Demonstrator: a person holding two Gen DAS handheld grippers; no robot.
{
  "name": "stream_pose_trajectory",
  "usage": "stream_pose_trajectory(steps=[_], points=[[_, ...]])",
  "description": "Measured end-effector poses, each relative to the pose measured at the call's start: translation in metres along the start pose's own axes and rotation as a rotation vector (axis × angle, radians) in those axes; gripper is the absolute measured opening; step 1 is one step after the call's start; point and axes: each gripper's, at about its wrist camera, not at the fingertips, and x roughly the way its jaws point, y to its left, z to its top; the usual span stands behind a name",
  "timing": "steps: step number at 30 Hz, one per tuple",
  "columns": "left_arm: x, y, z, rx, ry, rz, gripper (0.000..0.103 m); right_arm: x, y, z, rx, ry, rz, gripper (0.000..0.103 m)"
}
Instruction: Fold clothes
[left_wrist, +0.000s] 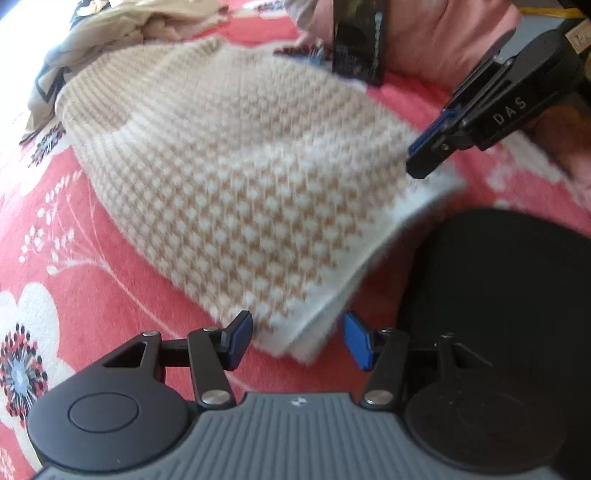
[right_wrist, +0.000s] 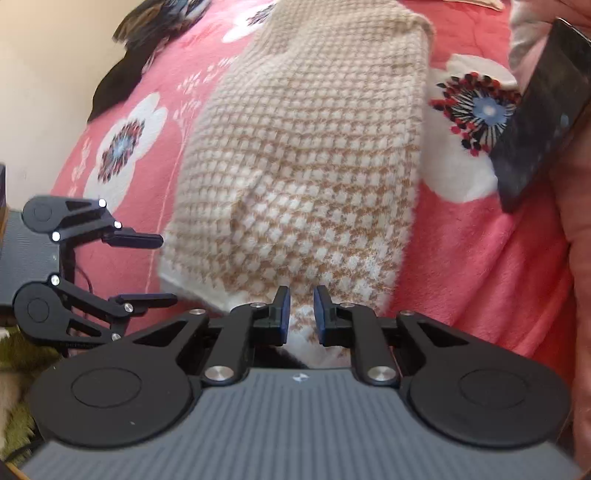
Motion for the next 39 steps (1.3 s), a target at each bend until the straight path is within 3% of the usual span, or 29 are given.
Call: stream_pose_trajectory(steps=[4,8,11,15,19,25,28,31,34,39], points=[[0.013,0.012,-0.002,-0.120,0.054,-0.016,0.051,0.022,-0.005,-0.002,-0.011,0.055,-0.035,0.014],[-0.011,0.036,-0.002,-0.193,0.051,-0.109,0.051,-0.003,-0.002,0.005,-0.020,0.040,-0.080,0.015],[-0.037,0.058,0.004,-0.208,-0.005,-0.139,0.051,-0.028,0.003,0.017,-0.004,-0.019,-0.096,0.015],[-0.058,0.097,0.026,-0.311,-0.155,-0.186,0.052,-0.035,0.019,0.056,-0.047,-0.130,-0.116,0.016],[-0.036,0.130,0.067,-0.368,-0.251,-0.140,0.053,-0.013,0.020,0.112,-0.009,-0.213,-0.168,0.017],[0.015,0.182,0.113,-0.426,-0.284,-0.095,0.052,0.017,0.001,0.175,0.091,-0.253,-0.207,0.017],[0.035,0.206,0.122,-0.445,-0.282,-0.088,0.052,0.029,-0.010,0.196,0.120,-0.265,-0.176,0.017],[0.052,0.220,0.122,-0.440,-0.261,-0.092,0.053,0.042,-0.012,0.206,0.103,-0.282,-0.081,0.017],[0.065,0.228,0.113,-0.459,-0.249,-0.109,0.060,0.060,-0.003,0.212,0.032,-0.270,0.013,0.017],[0.076,0.237,0.105,-0.498,-0.249,-0.153,0.064,0.103,0.020,0.213,-0.163,-0.197,-0.009,0.017]])
